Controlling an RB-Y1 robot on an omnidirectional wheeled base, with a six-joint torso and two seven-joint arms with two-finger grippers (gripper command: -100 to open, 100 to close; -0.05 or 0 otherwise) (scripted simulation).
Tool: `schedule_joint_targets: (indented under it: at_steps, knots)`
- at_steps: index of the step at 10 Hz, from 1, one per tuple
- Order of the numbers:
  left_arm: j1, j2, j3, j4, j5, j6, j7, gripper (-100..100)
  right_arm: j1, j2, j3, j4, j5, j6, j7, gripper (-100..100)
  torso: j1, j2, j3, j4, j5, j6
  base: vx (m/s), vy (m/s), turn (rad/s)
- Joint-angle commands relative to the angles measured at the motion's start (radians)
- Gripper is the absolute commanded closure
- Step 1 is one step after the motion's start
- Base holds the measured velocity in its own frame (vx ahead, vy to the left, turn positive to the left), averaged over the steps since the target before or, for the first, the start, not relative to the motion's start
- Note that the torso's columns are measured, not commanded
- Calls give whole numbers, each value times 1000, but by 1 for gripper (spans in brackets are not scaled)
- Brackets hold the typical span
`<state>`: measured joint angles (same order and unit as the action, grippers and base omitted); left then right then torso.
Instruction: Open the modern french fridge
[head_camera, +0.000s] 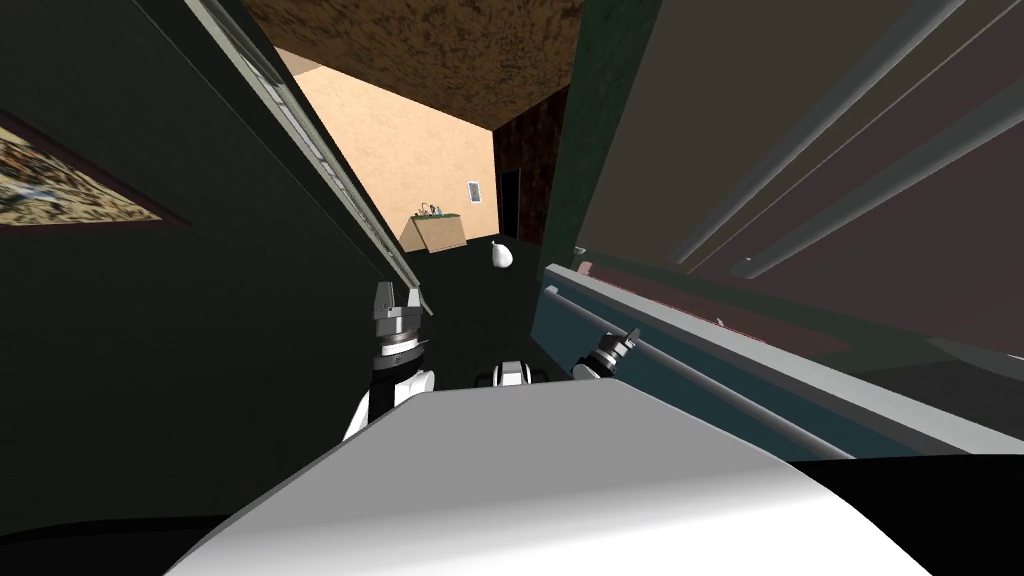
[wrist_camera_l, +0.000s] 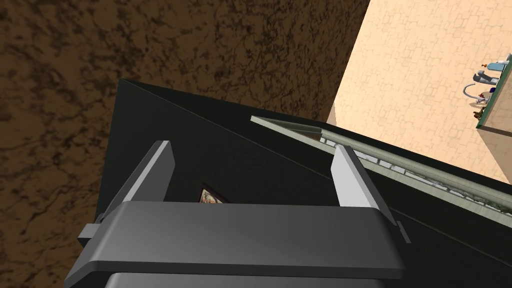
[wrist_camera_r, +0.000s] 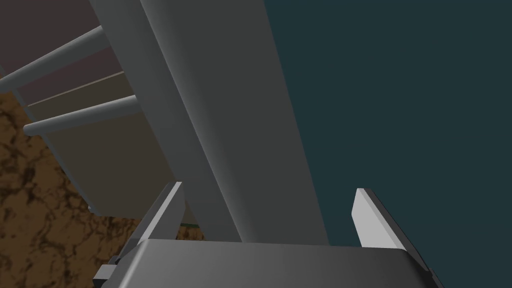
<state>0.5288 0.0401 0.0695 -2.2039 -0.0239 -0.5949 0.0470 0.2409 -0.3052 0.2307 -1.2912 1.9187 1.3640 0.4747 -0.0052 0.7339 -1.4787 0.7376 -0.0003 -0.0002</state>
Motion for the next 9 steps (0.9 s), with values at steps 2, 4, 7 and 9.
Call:
schedule_joint_targets:
  at_steps: [2, 4, 7, 9]
  knots:
    - [0, 0, 0, 0, 0, 0, 0, 0, -25, -39, -34, -68, -37, -76, 64, -100, 6, 5, 3, 1, 1, 0, -43, 30, -38]
    - [0, 0, 0, 0, 0, 0, 0, 0, -42, -58, -52, -100, -57, -115, 97, -100, 11, 9, 5, 4, 5, 0, -49, 46, -35]
    - [0, 0, 0, 0, 0, 0, 0, 0, -40, -57, -50, -88, -66, -131, 99, 0, 14, 11, 5, 6, 8, 1, -20, 16, -13]
    - [0, 0, 0, 0, 0, 0, 0, 0, -36, -53, -47, -83, -68, -135, 100, 0, 10, 8, 4, 4, 5, 1, 0, 0, 0]
